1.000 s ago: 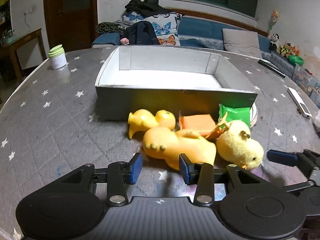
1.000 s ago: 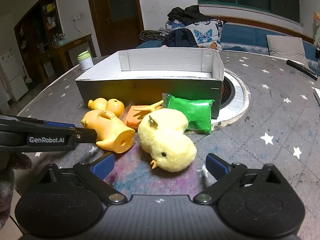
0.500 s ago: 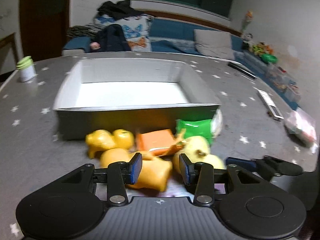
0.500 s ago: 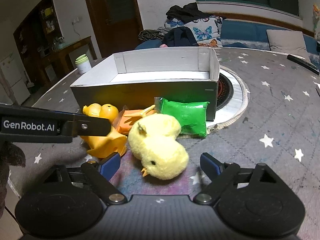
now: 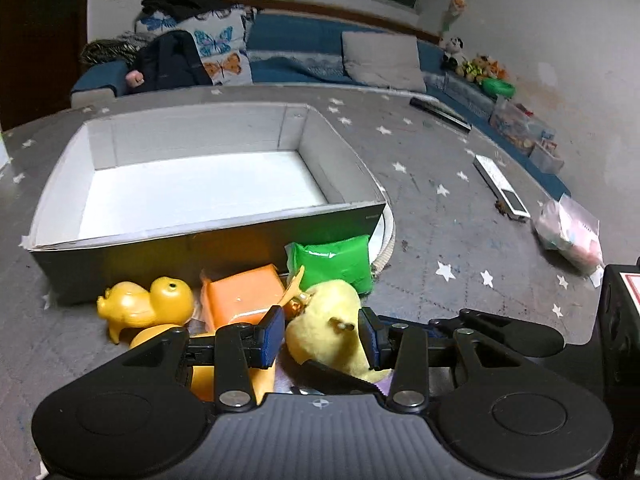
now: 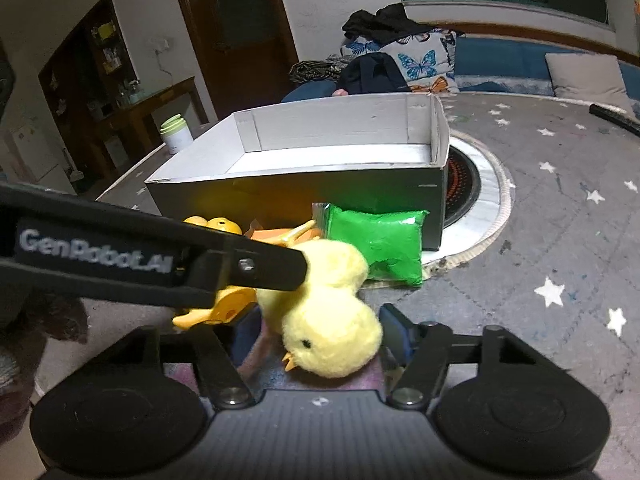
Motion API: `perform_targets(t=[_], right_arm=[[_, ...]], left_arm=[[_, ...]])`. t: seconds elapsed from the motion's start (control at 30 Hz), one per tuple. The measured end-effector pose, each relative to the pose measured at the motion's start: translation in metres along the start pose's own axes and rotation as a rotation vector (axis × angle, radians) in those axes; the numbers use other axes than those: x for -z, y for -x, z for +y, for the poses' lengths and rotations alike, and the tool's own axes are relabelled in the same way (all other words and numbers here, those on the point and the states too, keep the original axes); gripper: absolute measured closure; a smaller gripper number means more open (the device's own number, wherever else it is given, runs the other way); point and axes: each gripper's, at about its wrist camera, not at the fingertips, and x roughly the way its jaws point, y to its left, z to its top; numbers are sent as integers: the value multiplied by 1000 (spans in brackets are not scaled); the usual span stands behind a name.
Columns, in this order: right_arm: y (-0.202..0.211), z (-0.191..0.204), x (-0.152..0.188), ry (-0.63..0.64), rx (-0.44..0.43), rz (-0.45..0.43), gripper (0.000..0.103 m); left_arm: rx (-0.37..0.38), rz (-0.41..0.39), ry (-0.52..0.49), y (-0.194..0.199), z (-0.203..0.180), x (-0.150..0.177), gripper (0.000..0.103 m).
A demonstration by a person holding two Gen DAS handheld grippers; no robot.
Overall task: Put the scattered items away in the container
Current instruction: 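Grasp the yellow plush chick with the left gripper, then carry the plush chick into the white box and open the left gripper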
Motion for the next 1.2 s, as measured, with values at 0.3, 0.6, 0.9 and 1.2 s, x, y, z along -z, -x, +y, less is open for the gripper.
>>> perform_targets(t=[0.3,0.6,0.9,1.2], right_arm=[[2,-3,1,-18,-9,-10,45],[27,7,-16,11,-19,-93,54],[30,7,-64,51,-14,-194,54],[-16,-12,-110,38,24,-188,55]], left_arm=[[53,51,39,-14,7,-4,63],[58,-39,-21,13,-2,-22,67],[38,-158,-36,20,0,-62,67],[35,-164,10,-24,23,-110,67]])
